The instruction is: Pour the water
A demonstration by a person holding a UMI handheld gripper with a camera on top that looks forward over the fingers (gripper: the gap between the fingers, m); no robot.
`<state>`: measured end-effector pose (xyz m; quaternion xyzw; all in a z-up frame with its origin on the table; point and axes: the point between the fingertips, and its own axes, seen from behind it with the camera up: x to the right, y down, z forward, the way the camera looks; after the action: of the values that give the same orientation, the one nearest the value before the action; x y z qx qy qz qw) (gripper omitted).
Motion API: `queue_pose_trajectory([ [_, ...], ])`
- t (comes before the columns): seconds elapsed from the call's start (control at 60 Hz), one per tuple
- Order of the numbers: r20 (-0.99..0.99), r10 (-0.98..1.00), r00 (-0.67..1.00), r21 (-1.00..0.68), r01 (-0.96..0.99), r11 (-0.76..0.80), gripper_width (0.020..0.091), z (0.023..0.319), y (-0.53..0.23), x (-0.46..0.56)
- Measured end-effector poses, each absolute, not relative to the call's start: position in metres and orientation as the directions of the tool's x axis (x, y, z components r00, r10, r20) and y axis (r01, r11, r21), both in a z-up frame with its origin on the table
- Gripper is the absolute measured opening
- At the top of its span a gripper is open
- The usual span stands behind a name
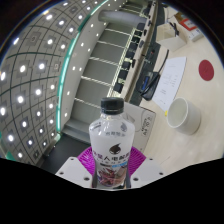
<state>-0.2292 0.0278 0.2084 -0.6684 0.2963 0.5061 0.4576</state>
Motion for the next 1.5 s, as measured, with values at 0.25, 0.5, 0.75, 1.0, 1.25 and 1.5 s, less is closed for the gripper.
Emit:
queue_pose_trajectory([
  [0.25,-0.962,-0.118,-0.247,0.274,-0.873,-0.405,0.0377,0.178,0.071,-0.221],
  [0.5,-0.883,-0.172,-0.437,0.469,-0.804,-0.366,0.0378,0.17,0.079,-0.21],
  [0.75,-0.997,-0.053,-0.052,0.071,-0.884,-0.463,0.038,0.2,0.07,-0.207],
  [1.0,-0.671,0.193,0.716,-0.738,-0.617,-0.275,0.0379,0.262,0.077,-0.096],
  [1.25,-0.094,0.057,0.994,-0.978,-0.081,-0.191,0.0383,0.193,0.101,0.052],
  [1.5,-0.016,-0.004,1.0,-0.947,-0.016,-0.32,0.0383,0.102,0.105,0.097],
])
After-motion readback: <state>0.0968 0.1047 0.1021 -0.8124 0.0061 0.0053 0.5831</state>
